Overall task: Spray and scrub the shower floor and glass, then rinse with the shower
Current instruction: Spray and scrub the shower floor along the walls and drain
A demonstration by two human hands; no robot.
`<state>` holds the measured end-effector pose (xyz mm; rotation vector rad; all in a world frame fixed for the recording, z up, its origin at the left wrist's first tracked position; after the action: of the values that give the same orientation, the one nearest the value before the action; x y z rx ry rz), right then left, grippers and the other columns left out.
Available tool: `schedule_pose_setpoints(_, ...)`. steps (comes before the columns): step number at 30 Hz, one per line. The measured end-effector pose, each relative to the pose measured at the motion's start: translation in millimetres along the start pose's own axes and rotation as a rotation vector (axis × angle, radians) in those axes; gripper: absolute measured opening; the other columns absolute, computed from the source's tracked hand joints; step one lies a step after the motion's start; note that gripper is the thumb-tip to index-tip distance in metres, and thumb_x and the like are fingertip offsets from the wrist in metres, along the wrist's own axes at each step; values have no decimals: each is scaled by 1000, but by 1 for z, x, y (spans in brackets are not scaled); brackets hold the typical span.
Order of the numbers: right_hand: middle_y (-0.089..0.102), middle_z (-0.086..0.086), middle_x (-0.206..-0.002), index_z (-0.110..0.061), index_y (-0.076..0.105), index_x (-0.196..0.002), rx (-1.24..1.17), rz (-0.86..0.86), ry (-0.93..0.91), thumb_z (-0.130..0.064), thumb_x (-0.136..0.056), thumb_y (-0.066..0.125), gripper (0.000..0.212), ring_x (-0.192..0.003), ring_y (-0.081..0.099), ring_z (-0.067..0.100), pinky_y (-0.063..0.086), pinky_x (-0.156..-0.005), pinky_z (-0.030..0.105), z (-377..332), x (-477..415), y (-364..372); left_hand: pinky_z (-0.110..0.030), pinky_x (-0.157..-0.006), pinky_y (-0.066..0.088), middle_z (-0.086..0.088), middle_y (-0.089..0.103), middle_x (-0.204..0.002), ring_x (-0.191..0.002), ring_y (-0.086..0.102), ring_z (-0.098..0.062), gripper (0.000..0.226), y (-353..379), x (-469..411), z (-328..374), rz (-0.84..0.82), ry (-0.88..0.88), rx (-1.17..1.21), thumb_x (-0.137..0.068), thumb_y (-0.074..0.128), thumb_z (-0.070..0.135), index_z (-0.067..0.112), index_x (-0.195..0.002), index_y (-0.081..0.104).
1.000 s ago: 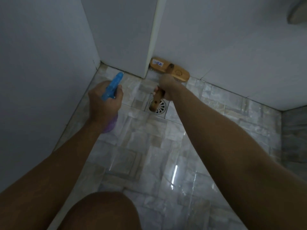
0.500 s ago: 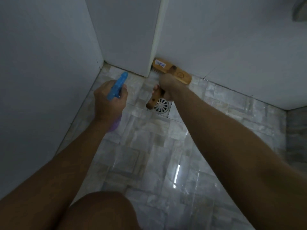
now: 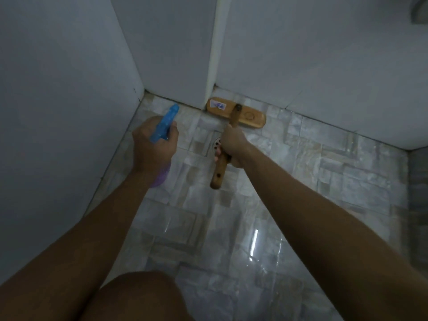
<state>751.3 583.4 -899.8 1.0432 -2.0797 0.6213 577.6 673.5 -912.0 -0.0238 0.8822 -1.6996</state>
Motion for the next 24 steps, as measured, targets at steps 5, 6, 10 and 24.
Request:
schedule_pose_setpoints(5,47,11,-62,0,47,-96,-30,25,-51,-4,-106,22,27,-49,48,21,49,-50,35,-49,-27,5,-5,-55,28,1,46,-63,-55,40,-8,28,-1,1,-2,22,31,-27,-95,64,15,4,-70,57)
schedule_pose_setpoints(6,47,11,-63,-1,47,-89,-10,35,-65,-3,-105,22,29,-51,48,22,50,-52,37,-50,-29,7,-5,-54,28,1,46,-63,-55,38,-7,27,-1,1,-2,30,28,-32,-95,64,14,4,-70,57)
schedule_pose_setpoints(10,46,10,-55,-9,44,-84,34,19,-15,-19,-110,23,35,-46,48,21,53,-57,41,-4,-7,1,-19,-48,34,-8,50,-59,-51,44,-16,29,0,-3,-6,35,22,-6,-94,64,13,1,-68,56)
schedule_pose_setpoints(24,45,11,-65,-2,51,-96,246,119,-60,-11,-107,27,28,-47,43,20,48,-50,34,-21,-28,-28,-29,-47,35,-10,49,-59,-50,45,-20,31,0,0,-5,2,2,5,-93,63,16,2,-67,54)
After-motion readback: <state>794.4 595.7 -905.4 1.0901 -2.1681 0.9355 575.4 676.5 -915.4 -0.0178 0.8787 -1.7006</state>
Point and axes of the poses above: each hand's wrist, its own x-axis away from the middle knuckle, its own y-axis out of the palm, z = x × y, the point moved 2 cm from there along -x, towards the middle knuckle
